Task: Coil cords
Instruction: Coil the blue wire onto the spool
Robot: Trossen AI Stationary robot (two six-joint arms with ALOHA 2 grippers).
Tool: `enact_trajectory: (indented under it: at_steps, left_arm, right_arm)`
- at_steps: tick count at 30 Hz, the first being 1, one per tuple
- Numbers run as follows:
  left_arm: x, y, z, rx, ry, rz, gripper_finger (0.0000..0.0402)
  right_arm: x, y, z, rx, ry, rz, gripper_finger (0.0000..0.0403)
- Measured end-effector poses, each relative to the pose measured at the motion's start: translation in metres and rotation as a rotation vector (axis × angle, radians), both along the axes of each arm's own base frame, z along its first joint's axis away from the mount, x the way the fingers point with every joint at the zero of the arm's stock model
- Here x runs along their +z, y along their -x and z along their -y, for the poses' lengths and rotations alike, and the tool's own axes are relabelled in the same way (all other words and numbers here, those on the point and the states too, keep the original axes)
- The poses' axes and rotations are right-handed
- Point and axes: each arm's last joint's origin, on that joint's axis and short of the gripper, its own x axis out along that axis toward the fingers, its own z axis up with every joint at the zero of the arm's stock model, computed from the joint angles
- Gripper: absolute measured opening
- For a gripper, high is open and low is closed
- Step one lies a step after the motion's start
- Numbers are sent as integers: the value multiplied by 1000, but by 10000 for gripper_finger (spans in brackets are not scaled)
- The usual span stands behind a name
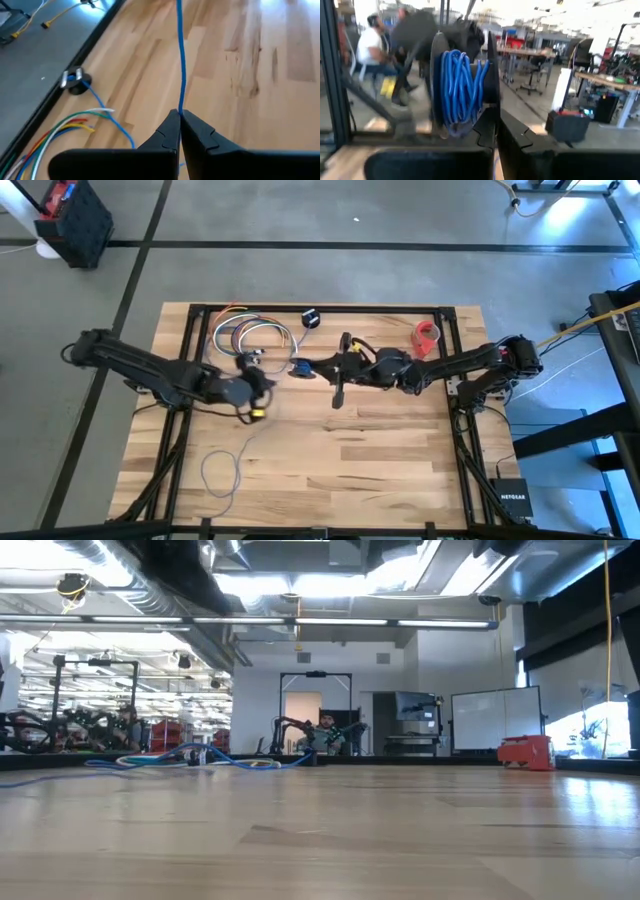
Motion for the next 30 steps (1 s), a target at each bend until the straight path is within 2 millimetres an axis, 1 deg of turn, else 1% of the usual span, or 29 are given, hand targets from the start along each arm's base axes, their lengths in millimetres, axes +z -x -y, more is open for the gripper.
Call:
enact_trajectory:
  at_steps: [4,6,9,12,16,22,27,30]
  left_arm:
    - [23,32,-8,25,45,101,1]
    - [34,43,-11,27,63,170,1]
    - [47,55,-15,23,81,273,1]
    - [57,58,-16,11,91,362,1]
    - [67,51,-13,-24,86,457,1]
    - [71,29,-6,-62,58,529,1]
    - [65,3,1,-78,19,549,1]
    - [62,-16,7,-89,-12,592,1]
  right_arm:
    - [-7,-1,0,-4,51,-76,10]
    - [-10,-1,0,-6,73,-107,10]
    - [-15,-1,1,-15,98,-159,10]
    - [-18,-1,2,-72,118,-183,10]
    - [-23,-3,5,-151,154,-217,10]
    - [-38,-11,6,-214,168,-259,10]
    - [-46,-15,7,-267,172,-276,10]
    - [-46,-15,8,-277,171,-270,10]
